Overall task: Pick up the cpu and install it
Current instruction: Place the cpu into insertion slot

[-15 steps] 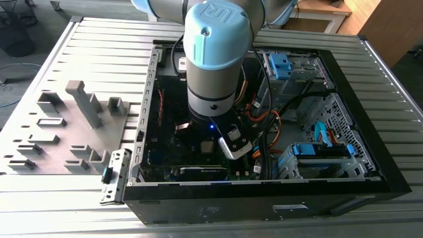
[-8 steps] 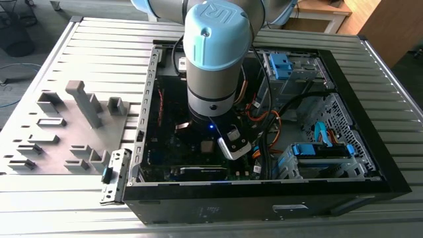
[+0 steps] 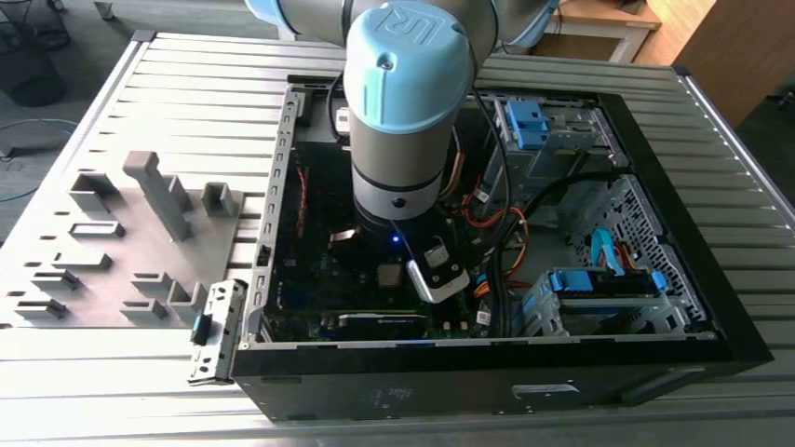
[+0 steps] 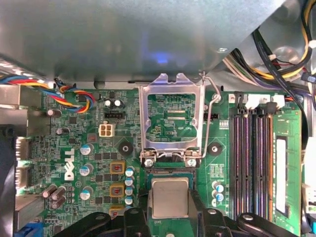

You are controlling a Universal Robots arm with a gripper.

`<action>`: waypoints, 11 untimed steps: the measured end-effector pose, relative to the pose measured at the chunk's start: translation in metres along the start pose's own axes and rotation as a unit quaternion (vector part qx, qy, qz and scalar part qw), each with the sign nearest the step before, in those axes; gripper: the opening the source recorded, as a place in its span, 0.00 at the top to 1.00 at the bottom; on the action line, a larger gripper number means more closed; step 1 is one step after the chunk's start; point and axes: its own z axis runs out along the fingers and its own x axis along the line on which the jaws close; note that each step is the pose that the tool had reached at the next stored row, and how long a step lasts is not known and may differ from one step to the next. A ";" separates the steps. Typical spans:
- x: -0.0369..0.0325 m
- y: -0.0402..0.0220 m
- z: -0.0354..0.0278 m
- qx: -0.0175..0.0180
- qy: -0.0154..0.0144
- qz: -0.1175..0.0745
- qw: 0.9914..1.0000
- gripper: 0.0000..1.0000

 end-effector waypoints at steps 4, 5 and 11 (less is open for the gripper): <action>0.0006 -0.0001 0.0000 0.000 0.000 0.008 1.000 0.58; 0.0006 -0.0001 0.0000 0.000 0.000 0.009 1.000 0.58; 0.0009 -0.0001 0.0001 0.001 0.000 0.013 1.000 0.58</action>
